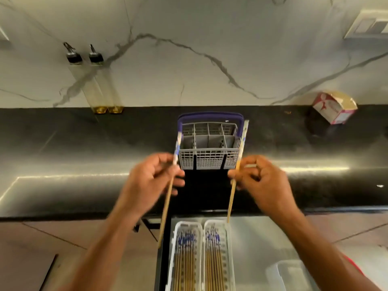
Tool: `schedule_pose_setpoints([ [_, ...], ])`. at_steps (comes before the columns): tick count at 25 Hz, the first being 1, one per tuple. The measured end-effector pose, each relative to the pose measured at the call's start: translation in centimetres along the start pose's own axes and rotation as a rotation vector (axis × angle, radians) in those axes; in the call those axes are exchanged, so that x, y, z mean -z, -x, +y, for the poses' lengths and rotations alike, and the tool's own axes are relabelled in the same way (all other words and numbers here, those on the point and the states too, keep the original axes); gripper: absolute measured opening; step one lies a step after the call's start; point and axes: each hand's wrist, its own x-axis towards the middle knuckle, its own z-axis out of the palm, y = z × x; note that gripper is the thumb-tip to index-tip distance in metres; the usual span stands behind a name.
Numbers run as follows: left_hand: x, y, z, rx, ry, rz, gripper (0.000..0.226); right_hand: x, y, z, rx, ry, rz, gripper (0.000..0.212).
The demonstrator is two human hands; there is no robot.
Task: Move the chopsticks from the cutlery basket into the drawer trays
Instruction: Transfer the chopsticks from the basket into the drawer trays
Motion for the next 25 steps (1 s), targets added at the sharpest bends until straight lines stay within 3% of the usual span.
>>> schedule_pose_setpoints([
  [5,-4.3,4.6,-11.5,0.319,-0.064,-0.05,0.013,-2.9,4.7,9.3,-0.268,0.141,-0.111,0.013],
  [10,-6.4,6.2,-17.7,0.574,0.015,-0.001,0.013,-5.7,6.9,15.6,-0.409,0.247,-0.159,0.012],
  [15,-7.6,6.2,-21.4,0.604,-0.179,0.037,0.005,-7.4,8.1,19.7,-0.538,0.318,-0.192,0.014],
  [19,-8.1,6.6,-24.3,0.534,-0.438,-0.072,0.02,-8.3,9.6,21.3,-0.594,0.385,-0.199,0.014],
  [25,-9.1,5.6,-26.4,0.658,-0.46,-0.023,0.023,-9.8,8.8,22.5,-0.682,0.652,-0.267,0.015],
])
